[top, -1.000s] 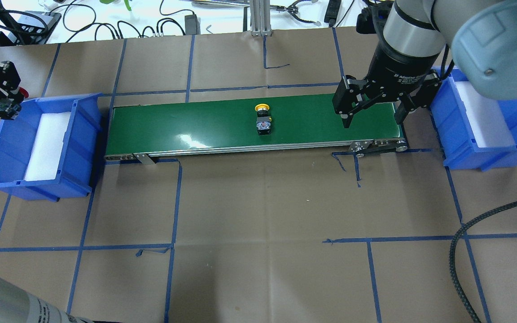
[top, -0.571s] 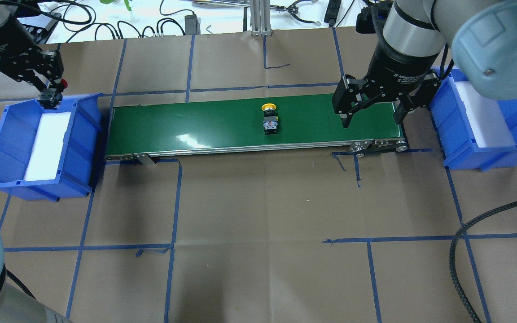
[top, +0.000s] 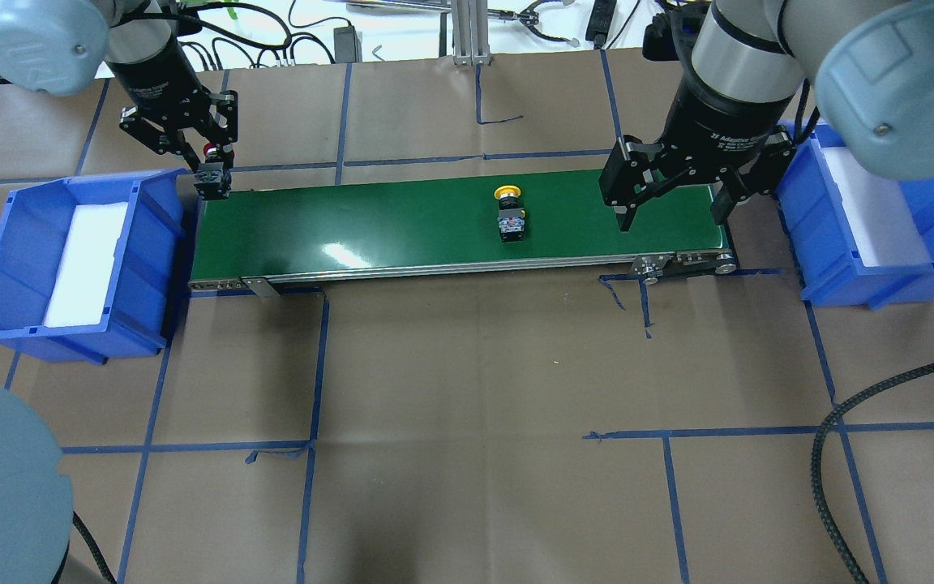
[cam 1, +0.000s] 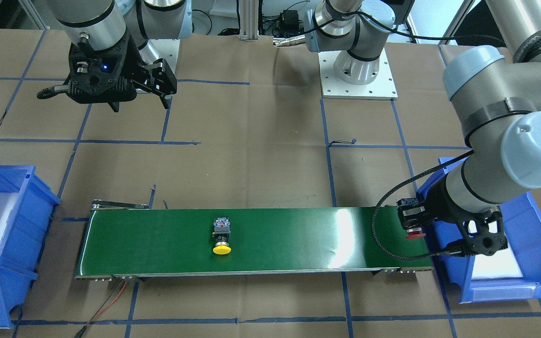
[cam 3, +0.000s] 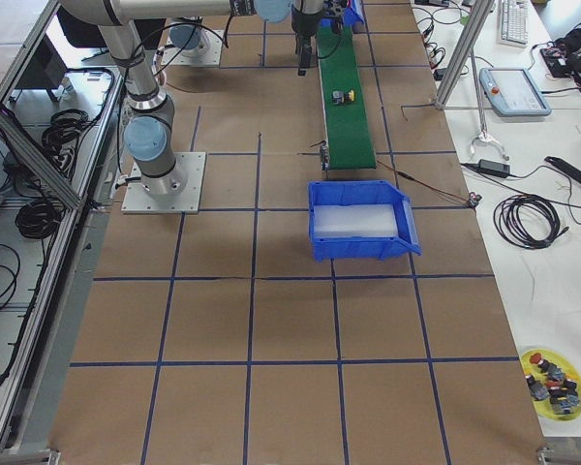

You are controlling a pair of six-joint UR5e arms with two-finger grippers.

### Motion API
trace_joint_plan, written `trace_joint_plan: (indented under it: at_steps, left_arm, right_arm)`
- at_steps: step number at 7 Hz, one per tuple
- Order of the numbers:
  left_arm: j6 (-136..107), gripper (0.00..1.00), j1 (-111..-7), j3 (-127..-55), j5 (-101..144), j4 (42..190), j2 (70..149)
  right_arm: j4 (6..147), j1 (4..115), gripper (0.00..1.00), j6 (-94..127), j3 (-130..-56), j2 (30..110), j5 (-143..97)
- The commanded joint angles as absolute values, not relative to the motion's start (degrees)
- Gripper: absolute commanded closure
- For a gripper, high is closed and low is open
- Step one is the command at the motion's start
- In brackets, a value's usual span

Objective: Transport two buttons from left to right
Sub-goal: 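Lift the red button and carry it with the left gripper to the conveyor, then lower the red button onto the belt and open the left gripper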

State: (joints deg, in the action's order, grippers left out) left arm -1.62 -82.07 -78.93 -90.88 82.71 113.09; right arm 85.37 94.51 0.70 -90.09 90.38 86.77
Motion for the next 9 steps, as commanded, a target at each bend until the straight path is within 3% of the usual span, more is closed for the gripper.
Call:
trace_joint_plan:
  at_steps: [1, 3, 5, 6, 7, 8, 9]
  left_arm:
    - [-2.3, 1.00, -82.4, -87.6, -90.6, 70.7, 113.3]
    - [-2.5, 1.00, -82.5, -93.3, -89.1, 62.9, 113.6]
    - [-2.4, 1.00, -82.5, -94.7, -89.1, 61.2, 113.7]
    - [-2.4, 0.88, -82.5, -94.7, -89.1, 61.2, 114.0]
    - [-2.4, 0.32, -82.5, -94.7, -89.1, 61.2, 114.1]
    - [-2.4, 0.00, -82.5, -94.0, -88.9, 61.2, 114.1]
    - [-2.4, 0.00, -82.5, -93.1, -89.0, 61.3, 113.9]
  right_arm:
    - [85.3, 94.5, 0.00, 0.7, -90.1, 90.4, 86.8]
    - [85.3, 94.5, 0.00, 0.7, -90.1, 90.4, 86.9]
    - [85.3, 94.5, 0.00, 0.7, -90.1, 90.4, 87.0]
    - [85.3, 94.5, 0.00, 0.7, -90.1, 90.4, 87.0]
    - [85.3, 94.5, 0.00, 0.7, -90.1, 90.4, 86.9]
    - [85.3, 94.5, 0.00, 0.7, -90.1, 90.4, 86.9]
    - [85.4, 94.6, 0.00, 0.7, -90.1, 90.4, 86.9]
